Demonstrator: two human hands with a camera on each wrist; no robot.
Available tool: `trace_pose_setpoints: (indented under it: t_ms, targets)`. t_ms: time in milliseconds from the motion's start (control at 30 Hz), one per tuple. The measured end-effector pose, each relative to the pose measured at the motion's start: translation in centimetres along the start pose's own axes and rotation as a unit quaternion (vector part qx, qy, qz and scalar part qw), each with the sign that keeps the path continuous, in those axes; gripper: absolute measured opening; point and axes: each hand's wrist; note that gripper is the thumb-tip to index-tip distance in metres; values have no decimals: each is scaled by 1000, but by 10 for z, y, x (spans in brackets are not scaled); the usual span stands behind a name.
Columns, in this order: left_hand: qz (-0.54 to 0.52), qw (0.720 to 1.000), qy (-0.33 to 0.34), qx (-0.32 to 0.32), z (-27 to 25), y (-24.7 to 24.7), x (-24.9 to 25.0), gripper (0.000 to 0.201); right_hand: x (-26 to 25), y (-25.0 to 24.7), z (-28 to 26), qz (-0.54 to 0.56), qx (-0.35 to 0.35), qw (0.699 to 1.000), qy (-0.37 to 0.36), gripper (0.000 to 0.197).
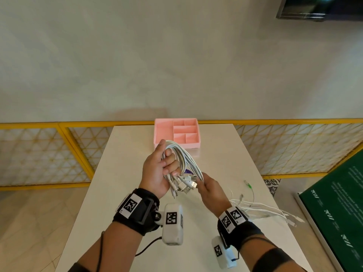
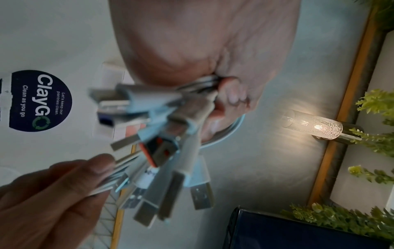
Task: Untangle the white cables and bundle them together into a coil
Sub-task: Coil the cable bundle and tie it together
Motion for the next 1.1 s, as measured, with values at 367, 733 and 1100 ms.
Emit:
trace_pose_setpoints:
  t_ms: [367, 733, 1100]
  targets:
    - [-34, 999, -1, -10, 6, 8, -8, 41, 23, -9, -6, -45, 3, 991, 127, 57]
    - [-81, 990, 116, -24, 13, 31, 30, 40, -24, 14, 3, -254, 47, 965, -45, 33]
    - [267, 920, 280, 67, 11, -36, -11, 41, -40, 53, -11, -84, -265, 961, 6, 43]
Point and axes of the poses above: each hand's wrist, its own z-axis towards the middle knuckle, its own y-axis out of the palm, x = y × z, and after that the axes turned 8 degrees about -z, right-handed
